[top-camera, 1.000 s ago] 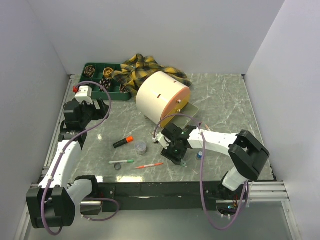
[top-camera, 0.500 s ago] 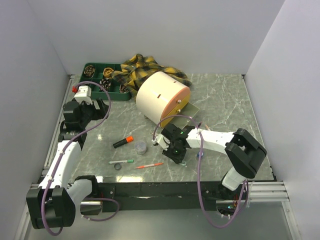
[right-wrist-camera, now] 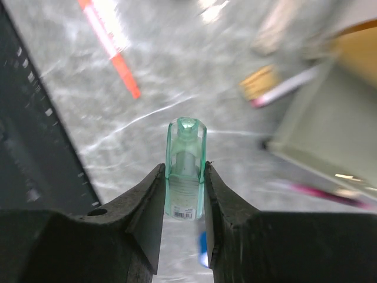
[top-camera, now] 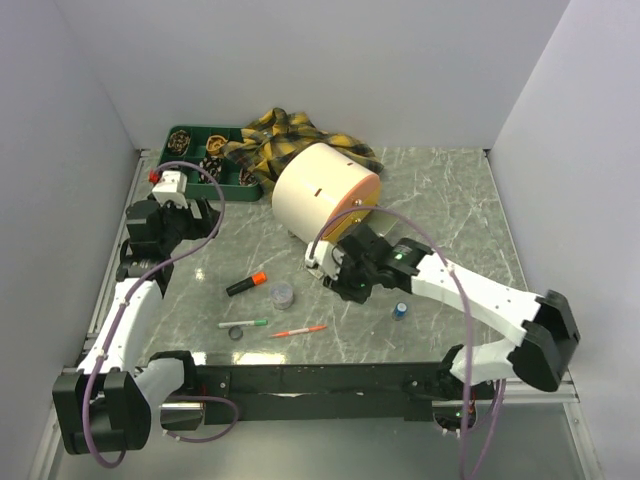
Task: Sort the stationery into containers
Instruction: Pick up the stationery from the center of the board, then place the stationery in the drawer.
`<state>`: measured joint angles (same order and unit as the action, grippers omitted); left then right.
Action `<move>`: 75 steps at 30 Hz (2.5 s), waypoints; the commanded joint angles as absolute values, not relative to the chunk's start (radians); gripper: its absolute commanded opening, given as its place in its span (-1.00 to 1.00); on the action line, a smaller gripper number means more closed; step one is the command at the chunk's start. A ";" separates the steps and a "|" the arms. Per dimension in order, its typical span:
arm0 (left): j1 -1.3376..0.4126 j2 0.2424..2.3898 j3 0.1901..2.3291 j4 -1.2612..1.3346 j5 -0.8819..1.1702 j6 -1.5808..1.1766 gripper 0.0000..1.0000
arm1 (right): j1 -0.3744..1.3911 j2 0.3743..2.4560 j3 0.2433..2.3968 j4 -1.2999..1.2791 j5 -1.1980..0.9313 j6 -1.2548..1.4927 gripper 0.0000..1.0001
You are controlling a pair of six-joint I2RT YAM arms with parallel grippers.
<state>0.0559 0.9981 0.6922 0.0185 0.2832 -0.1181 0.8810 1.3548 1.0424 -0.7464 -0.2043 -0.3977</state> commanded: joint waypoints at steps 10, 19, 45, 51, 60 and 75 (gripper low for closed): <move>0.061 1.155 0.871 0.106 0.365 -0.169 0.73 | 0.667 1.325 1.161 -0.666 -0.002 -0.782 -0.95; 0.060 1.183 0.862 0.123 0.371 -0.210 0.74 | 0.632 1.339 1.146 -0.608 -0.005 -0.986 -0.94; 0.060 1.164 0.844 0.106 0.361 -0.192 0.75 | 0.623 1.443 1.082 -0.511 -0.026 -1.255 -0.42; 0.060 1.161 0.830 0.123 0.370 -0.202 0.75 | 0.621 1.408 1.062 -0.509 -0.005 -1.232 -0.05; 0.060 1.144 0.808 0.173 0.379 -0.215 0.76 | 0.627 1.270 1.100 -0.557 -0.049 -1.025 0.44; 0.060 0.970 0.724 0.078 0.311 -0.290 0.82 | 0.802 1.459 1.232 -0.491 -0.373 -0.038 0.27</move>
<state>0.0578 1.0275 0.7334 0.0986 0.3412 -0.2577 0.7673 1.3682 1.2167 -0.5480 -0.3004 -0.2878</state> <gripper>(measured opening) 0.903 0.650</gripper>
